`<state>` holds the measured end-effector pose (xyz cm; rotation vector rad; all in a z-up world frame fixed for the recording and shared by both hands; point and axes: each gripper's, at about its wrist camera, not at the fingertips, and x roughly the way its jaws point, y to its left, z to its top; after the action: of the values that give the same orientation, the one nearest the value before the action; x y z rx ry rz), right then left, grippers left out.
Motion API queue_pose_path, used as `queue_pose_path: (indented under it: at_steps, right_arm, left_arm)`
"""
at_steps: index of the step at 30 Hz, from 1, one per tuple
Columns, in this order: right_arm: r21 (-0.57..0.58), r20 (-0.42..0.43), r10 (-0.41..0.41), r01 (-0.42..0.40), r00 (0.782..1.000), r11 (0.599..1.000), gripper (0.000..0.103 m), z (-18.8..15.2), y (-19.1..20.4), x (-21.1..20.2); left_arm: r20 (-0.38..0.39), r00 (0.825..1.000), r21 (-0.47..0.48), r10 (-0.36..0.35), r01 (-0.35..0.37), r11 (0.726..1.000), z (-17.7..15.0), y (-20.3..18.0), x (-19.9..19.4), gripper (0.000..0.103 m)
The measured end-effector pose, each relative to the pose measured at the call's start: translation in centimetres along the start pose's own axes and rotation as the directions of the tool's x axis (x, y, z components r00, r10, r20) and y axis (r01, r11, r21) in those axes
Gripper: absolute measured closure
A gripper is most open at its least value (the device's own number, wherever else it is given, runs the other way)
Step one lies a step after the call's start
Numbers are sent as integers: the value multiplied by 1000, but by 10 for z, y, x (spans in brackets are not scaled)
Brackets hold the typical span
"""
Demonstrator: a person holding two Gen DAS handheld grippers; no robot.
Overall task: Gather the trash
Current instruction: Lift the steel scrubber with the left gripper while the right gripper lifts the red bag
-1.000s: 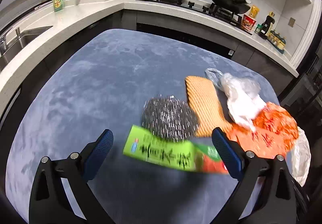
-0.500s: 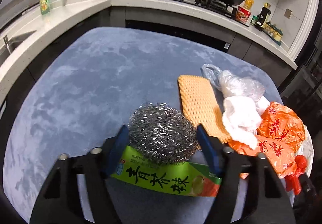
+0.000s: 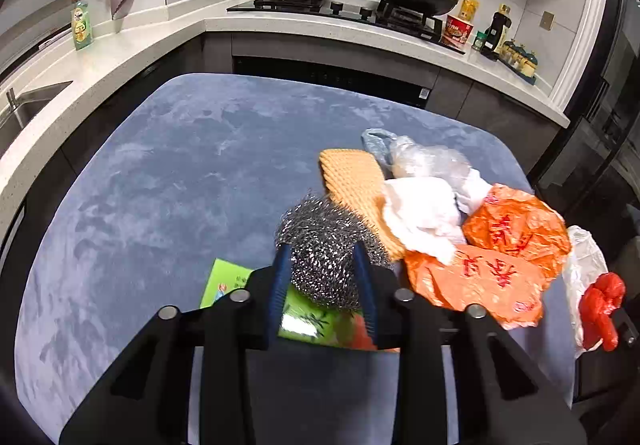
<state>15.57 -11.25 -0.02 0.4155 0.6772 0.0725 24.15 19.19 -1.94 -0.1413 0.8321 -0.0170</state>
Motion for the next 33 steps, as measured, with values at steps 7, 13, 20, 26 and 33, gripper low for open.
queue_pose_path:
  at_steps: [7, 13, 20, 26, 33]
  right_arm:
    - [12, 15, 13, -13, 1000, 1000, 89, 1, -8, -12]
    - [22, 39, 21, -22, 999, 1000, 89, 5, -13, -23]
    - [42, 33, 20, -22, 999, 999, 89, 1, -22, -26]
    - [48, 17, 19, -20, 1000, 999, 88, -1, -24, -19]
    - [41, -4, 17, -17, 1000, 999, 88, 0, -19, -3]
  left_arm:
    - [37, 998, 23, -46, 45, 999, -3, -17, -29, 94]
    - [40, 993, 73, -109, 105, 992, -10, -40, -51, 103]
    - [28, 999, 59, -46, 44, 997, -19, -43, -45, 35]
    - [16, 998, 36, 68, -69, 997, -13, -21, -12, 19]
    - [-52, 991, 38, 124, -122, 992, -9, -2, 37, 20]
